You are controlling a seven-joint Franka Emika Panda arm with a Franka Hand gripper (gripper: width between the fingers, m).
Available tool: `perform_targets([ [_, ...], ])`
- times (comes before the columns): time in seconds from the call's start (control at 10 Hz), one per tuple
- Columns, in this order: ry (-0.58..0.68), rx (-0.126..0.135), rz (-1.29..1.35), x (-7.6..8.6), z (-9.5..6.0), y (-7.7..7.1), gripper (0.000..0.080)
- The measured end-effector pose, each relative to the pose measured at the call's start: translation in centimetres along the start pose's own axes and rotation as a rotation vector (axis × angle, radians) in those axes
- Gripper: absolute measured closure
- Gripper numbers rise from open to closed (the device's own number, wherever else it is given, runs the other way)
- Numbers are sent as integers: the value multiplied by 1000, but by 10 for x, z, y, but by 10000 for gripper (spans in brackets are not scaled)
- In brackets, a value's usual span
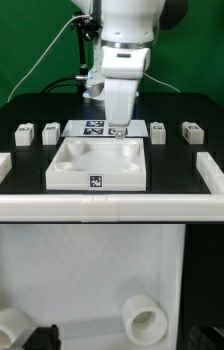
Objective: Assemble one leg
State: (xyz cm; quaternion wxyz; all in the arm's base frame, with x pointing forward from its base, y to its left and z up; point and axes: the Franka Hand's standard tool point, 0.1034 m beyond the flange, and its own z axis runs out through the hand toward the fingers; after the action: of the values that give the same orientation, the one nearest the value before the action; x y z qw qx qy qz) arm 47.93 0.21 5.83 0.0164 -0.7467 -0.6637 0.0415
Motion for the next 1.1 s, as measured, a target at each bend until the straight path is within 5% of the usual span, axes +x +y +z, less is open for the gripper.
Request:
perform_targets([
  [0.7,7,58,-17,-11,37,-35,150],
  [1.1,11,69,-18,-11,50,-36,150],
])
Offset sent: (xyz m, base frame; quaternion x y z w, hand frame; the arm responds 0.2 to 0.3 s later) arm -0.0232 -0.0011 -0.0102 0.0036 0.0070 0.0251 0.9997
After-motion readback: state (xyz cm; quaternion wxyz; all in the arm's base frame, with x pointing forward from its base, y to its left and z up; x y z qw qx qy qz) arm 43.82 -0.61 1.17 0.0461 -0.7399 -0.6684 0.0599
